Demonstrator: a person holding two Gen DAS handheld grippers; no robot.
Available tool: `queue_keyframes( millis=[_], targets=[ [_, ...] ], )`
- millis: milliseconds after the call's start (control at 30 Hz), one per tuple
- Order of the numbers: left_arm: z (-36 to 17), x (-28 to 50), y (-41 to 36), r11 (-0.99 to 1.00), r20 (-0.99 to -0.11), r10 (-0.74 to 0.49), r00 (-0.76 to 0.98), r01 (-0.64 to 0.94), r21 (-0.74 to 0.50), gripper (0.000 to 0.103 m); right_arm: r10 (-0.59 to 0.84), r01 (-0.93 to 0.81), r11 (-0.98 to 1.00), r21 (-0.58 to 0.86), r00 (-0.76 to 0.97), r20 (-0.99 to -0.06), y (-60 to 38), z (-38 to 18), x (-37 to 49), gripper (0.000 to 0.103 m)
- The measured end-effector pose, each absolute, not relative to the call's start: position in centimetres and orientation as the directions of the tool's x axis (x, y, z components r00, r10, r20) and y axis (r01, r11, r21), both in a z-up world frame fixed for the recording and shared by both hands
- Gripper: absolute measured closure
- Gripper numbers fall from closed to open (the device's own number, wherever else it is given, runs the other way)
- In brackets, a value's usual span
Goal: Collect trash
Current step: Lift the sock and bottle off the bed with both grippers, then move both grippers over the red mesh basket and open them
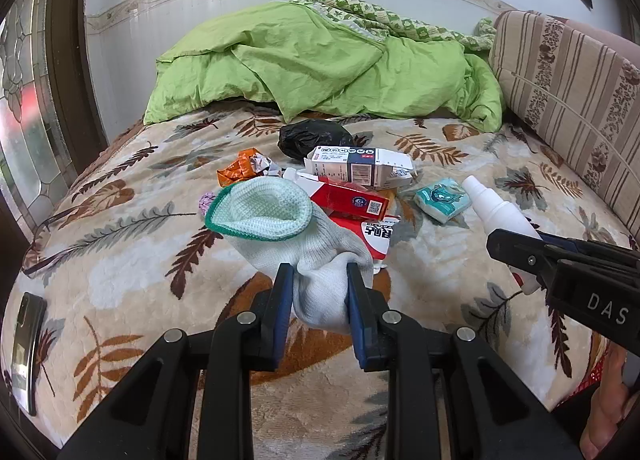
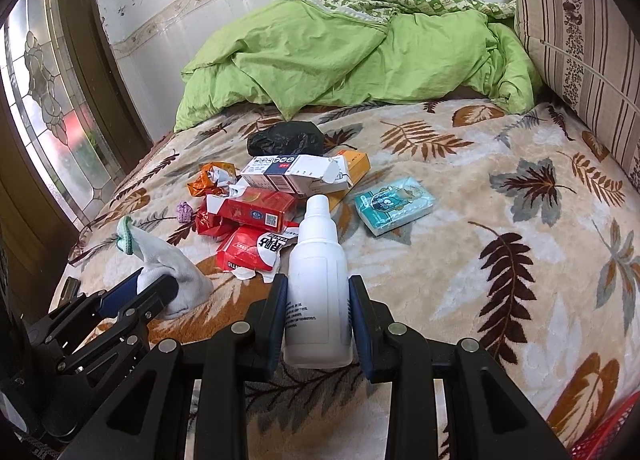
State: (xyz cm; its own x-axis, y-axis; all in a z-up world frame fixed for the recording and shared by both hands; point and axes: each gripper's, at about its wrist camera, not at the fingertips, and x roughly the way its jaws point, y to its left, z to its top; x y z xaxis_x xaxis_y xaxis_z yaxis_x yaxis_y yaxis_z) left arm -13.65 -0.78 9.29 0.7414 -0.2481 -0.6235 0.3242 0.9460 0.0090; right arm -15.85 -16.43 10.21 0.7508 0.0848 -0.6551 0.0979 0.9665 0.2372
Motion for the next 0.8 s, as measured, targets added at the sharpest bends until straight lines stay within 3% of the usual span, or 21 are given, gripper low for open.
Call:
queue_keyframes(
  millis=[500, 800],
  targets=[
    [9.7, -15.1, -1.7, 0.936, -0.622, -0.261, 0.738, 0.351, 0.023, 0.078, 0.113, 0.113, 0.947, 0.301, 0.759, -0.641, -16.7, 10.6, -17.5, 0.071],
    [10.9, -17.3, -2.3, 0.907, -0.612, -0.345, 0.712, 0.419, -0.024, 0.078, 0.164, 0.141, 0.904, 0.405, 0.759, -0.63, -18.4, 10.8, -21.6, 0.071]
  ],
)
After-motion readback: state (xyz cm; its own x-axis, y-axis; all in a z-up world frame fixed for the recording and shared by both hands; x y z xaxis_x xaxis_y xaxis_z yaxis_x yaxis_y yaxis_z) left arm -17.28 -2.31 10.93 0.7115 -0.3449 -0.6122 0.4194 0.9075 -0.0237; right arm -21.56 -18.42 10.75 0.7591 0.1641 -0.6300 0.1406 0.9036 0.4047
